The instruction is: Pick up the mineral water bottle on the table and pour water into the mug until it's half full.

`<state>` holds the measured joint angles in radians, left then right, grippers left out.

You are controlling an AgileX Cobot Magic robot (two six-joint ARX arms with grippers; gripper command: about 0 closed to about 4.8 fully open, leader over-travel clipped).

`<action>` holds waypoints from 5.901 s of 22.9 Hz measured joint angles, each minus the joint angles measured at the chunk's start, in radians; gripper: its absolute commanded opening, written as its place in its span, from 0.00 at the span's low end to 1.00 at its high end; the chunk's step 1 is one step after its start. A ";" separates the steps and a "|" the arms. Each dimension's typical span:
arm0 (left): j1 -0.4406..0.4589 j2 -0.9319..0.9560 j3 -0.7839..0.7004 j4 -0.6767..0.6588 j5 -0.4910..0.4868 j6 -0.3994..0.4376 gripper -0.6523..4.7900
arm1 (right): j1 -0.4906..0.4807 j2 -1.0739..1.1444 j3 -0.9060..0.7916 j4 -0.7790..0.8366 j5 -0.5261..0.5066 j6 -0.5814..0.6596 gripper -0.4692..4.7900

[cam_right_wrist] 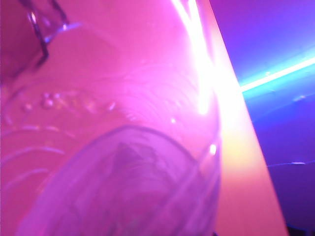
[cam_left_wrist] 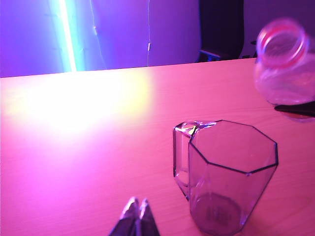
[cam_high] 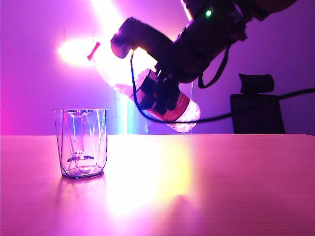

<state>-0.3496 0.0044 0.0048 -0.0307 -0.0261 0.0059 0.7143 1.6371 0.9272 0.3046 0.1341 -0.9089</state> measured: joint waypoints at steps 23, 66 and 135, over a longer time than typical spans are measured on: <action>0.000 0.000 0.000 0.000 0.000 0.000 0.12 | 0.006 0.015 0.000 0.058 0.181 -0.405 0.54; 0.000 0.000 0.000 0.000 0.000 0.000 0.12 | 0.006 0.015 0.001 0.072 0.293 -0.541 0.54; 0.000 0.000 0.000 0.000 0.000 0.000 0.12 | -0.325 -0.186 -0.483 0.431 -0.175 1.059 0.51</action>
<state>-0.3500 0.0040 0.0048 -0.0307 -0.0261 0.0059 0.3893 1.4513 0.4438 0.7353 -0.0414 0.1501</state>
